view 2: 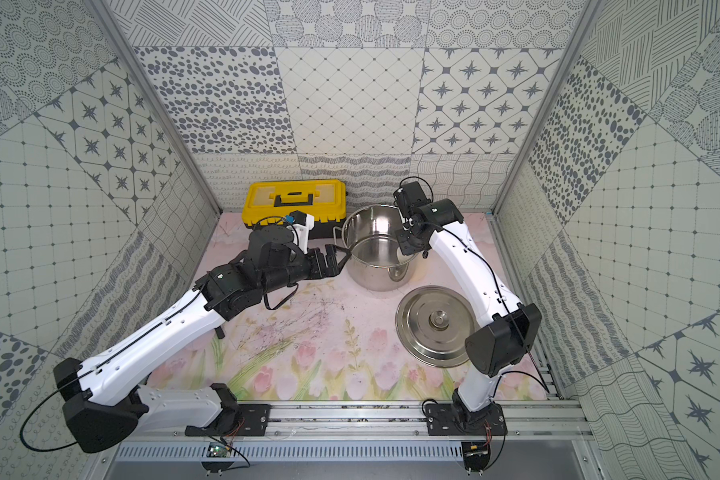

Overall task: Stir the soup with a spoon
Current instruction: Stir the soup in the pan with a stick.

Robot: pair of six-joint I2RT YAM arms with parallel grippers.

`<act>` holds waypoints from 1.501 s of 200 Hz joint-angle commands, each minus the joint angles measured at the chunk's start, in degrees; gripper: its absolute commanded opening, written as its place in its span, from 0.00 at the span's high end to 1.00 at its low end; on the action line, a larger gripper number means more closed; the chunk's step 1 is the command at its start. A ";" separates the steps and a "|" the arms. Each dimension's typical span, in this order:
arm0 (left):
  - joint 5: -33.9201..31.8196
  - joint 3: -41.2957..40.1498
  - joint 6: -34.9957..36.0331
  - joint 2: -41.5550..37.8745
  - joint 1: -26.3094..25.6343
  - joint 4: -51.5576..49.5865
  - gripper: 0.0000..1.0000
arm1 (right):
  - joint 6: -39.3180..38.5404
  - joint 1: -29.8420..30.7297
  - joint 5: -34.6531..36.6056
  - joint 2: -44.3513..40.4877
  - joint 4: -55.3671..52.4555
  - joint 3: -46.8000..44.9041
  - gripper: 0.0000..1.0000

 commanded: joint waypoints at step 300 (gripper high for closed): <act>-1.15 0.78 1.06 0.00 -0.06 1.97 0.00 | -0.37 2.25 3.02 6.90 3.82 11.07 1.00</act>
